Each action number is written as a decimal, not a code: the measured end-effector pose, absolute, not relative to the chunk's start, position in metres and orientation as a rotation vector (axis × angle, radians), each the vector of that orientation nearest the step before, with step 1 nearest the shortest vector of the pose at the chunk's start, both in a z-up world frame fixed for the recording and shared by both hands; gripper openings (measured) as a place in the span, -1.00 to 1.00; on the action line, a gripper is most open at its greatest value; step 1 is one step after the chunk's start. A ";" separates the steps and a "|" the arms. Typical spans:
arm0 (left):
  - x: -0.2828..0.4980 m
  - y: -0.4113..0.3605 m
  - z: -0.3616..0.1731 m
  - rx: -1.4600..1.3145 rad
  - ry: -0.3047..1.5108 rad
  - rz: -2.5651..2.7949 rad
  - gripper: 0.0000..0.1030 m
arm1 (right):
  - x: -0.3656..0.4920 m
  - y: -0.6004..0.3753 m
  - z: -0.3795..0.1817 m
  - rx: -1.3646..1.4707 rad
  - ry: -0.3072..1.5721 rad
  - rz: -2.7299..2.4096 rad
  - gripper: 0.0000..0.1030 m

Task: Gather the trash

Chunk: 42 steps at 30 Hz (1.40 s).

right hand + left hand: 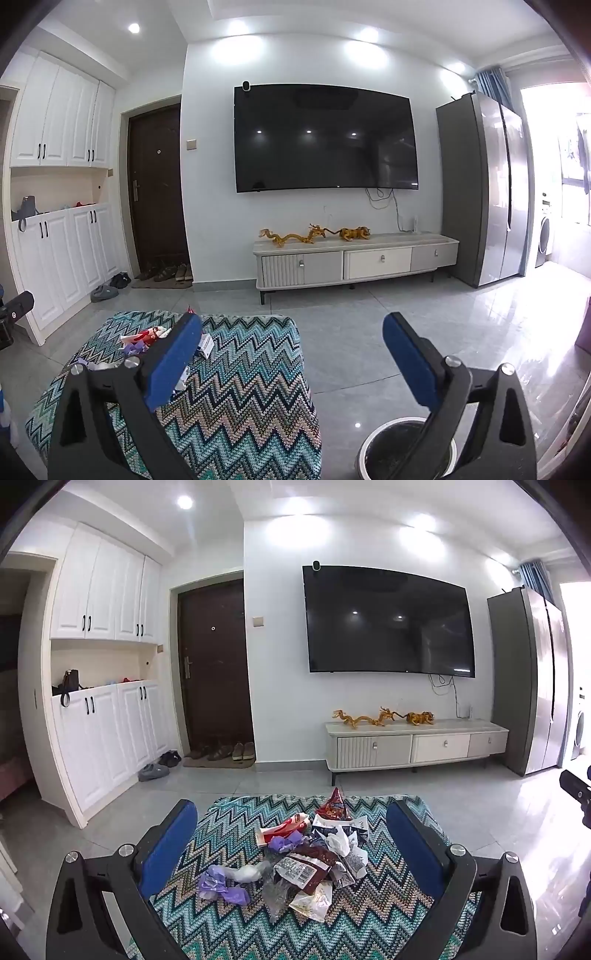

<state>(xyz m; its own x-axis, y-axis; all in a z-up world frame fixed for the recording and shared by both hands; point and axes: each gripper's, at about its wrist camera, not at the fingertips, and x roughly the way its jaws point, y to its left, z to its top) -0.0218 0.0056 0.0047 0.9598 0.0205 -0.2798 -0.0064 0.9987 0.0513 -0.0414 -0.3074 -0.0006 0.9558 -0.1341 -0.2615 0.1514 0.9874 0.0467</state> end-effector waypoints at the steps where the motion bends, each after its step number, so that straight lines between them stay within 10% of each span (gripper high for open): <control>1: -0.023 0.007 0.005 0.047 0.292 0.006 1.00 | -0.043 -0.307 0.001 0.065 0.257 -0.145 0.93; 42: -0.017 0.002 0.004 0.070 0.327 -0.051 1.00 | -0.046 -0.308 0.002 0.056 0.228 -0.133 0.92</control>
<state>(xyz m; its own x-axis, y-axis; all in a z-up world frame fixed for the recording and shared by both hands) -0.0165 0.0023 0.0040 0.9457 -0.0392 -0.3228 0.0618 0.9963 0.0600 -0.0461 -0.3084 0.0023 0.9654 -0.1248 -0.2290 0.1375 0.9897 0.0399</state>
